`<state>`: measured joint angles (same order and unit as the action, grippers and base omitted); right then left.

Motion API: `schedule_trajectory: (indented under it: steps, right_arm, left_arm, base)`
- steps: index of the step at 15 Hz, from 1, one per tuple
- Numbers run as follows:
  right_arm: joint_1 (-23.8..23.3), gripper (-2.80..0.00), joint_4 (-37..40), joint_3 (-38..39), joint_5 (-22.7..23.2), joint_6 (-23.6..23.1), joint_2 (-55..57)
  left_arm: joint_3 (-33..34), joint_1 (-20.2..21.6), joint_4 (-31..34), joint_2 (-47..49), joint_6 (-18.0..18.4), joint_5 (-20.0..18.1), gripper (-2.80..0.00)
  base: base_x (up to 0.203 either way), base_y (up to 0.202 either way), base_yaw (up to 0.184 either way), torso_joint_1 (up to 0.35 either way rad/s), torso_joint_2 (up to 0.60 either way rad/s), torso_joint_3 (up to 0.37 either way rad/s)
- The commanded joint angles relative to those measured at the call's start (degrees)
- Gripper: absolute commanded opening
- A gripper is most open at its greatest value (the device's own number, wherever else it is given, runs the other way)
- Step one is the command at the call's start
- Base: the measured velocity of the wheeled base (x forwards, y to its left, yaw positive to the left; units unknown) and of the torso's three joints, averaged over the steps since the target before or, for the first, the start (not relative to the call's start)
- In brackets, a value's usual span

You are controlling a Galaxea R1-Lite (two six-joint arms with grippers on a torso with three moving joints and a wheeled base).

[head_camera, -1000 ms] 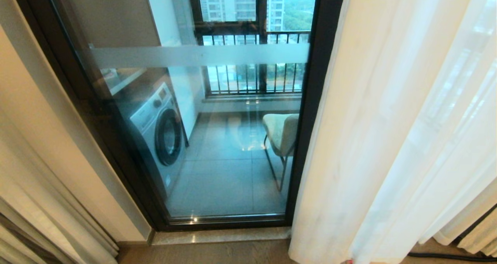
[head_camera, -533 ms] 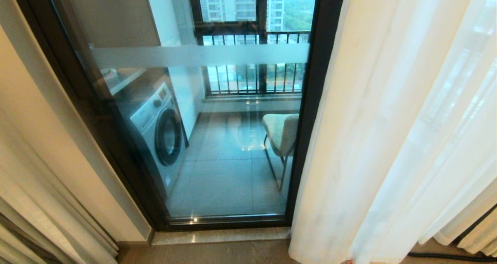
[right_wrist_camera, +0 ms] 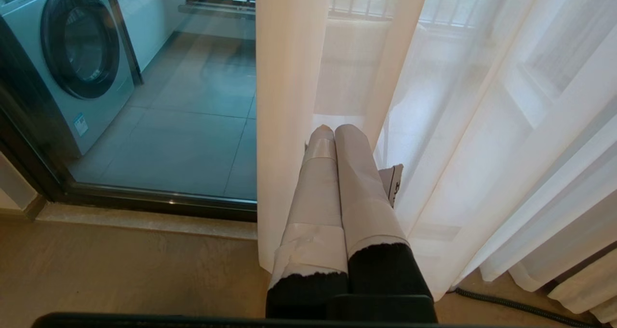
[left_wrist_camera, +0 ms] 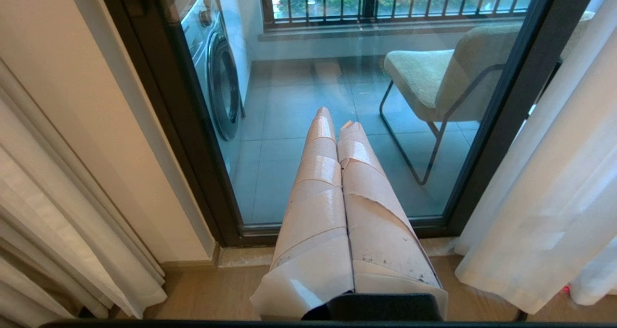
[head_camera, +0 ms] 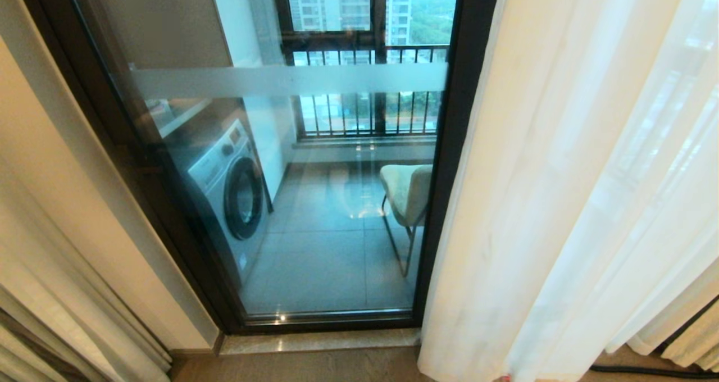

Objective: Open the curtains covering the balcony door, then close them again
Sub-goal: Close the inner curtains on both sides

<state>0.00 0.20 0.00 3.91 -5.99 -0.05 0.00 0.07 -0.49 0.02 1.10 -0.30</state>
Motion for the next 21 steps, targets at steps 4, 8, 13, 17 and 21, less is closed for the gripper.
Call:
schedule_trajectory:
  steps: [4, 8, 13, 17, 21]
  right_arm:
    - [0.0, -2.8, 0.0, 0.0, 0.0, -0.1, 0.0]
    - [0.0, -2.8, 0.0, 0.0, 0.0, -0.1, 0.0]
    - [0.0, -2.8, 0.0, 0.0, 0.0, -0.1, 0.0]
    - [0.0, -2.8, 0.0, 0.0, 0.0, -0.1, 0.0]
    - [0.0, -2.8, 0.0, 0.0, 0.0, -0.1, 0.0]
  left_arm:
    - [0.0, 0.0, 0.0, 0.0, 0.0, 0.0, -2.8]
    - [0.0, 0.0, 0.0, 0.0, 0.0, 0.0, -2.8]
    - [0.0, 0.0, 0.0, 0.0, 0.0, 0.0, -2.8]
    - [0.0, 0.0, 0.0, 0.0, -0.7, 0.1, -2.8]
    - [0.0, 0.0, 0.0, 0.0, -1.2, 0.3, -2.8]
  base:
    - [0.0, 0.0, 0.0, 0.0, 0.0, 0.0]
    - [0.0, 0.0, 0.0, 0.0, 0.0, 0.0]
    - [0.0, 0.0, 0.0, 0.0, 0.0, 0.0]
    - [0.0, 0.0, 0.0, 0.0, 0.0, 0.0]
    - [0.002, 0.075, -0.003, 0.002, 0.0, 0.002]
